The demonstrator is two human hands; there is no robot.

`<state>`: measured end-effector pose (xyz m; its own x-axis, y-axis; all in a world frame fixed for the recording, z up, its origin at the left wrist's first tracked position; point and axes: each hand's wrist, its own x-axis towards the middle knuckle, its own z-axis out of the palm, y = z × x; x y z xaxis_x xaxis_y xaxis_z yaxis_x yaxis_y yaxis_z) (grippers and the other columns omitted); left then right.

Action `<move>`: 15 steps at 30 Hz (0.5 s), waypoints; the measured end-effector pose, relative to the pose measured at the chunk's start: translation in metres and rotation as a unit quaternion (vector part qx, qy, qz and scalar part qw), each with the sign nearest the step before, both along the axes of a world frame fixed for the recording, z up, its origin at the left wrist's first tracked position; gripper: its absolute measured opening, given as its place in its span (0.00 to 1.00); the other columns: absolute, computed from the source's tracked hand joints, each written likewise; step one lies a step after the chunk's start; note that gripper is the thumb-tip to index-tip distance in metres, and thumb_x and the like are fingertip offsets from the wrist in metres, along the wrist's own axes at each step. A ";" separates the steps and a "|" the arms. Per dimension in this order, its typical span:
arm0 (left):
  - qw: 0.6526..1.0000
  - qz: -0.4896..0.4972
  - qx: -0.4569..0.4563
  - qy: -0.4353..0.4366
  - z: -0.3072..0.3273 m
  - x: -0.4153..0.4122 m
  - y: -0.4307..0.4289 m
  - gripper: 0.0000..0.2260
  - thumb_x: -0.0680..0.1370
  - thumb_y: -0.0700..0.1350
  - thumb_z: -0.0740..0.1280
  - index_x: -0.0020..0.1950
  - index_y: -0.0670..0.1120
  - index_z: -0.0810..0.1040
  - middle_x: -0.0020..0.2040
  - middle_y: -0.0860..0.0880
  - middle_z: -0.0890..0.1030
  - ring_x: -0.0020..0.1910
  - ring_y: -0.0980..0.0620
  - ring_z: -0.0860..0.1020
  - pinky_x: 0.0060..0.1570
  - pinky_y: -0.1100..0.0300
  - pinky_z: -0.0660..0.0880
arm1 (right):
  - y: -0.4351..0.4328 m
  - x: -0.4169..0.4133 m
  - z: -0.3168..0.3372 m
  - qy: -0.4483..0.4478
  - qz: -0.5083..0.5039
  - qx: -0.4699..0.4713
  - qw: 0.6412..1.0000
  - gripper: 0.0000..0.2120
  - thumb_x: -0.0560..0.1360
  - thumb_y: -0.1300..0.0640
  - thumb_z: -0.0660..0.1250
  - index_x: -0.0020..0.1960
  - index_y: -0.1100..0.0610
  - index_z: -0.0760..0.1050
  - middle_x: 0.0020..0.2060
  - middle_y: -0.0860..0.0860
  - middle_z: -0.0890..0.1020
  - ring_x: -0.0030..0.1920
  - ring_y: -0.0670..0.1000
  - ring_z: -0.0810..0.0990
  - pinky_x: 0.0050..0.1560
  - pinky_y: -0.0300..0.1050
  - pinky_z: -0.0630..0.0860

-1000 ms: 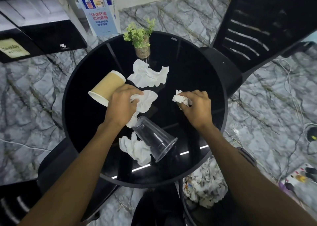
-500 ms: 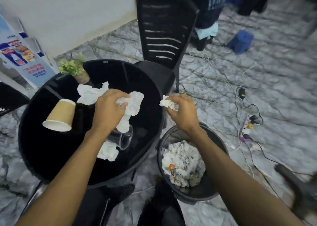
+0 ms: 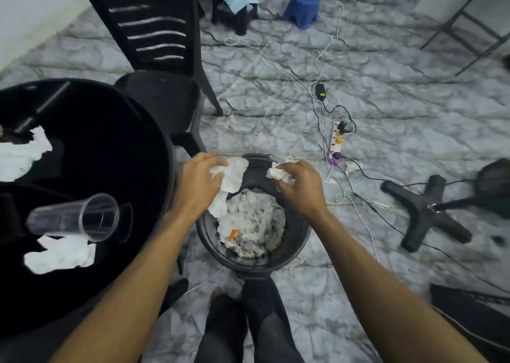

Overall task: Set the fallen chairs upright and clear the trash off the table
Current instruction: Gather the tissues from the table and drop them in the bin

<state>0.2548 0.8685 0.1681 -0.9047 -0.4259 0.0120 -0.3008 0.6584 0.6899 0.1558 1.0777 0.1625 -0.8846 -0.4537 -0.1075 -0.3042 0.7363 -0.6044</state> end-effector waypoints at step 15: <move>0.981 0.042 0.027 -0.187 -0.209 -0.025 0.046 0.16 0.72 0.37 0.71 0.58 0.50 0.83 0.63 0.47 0.78 0.61 0.46 0.77 0.63 0.55 0.72 | 0.029 -0.027 -0.194 -0.151 0.044 0.102 0.982 0.26 0.69 0.52 0.74 0.67 0.51 0.73 0.62 0.56 0.73 0.59 0.59 0.76 0.57 0.50 0.75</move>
<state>0.2299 0.9142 -0.0404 -0.8037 -0.4895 -0.3382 -0.5905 0.5864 0.5545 0.1291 1.1067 -0.0310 -0.7568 -0.4692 -0.4550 -0.2024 0.8302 -0.5194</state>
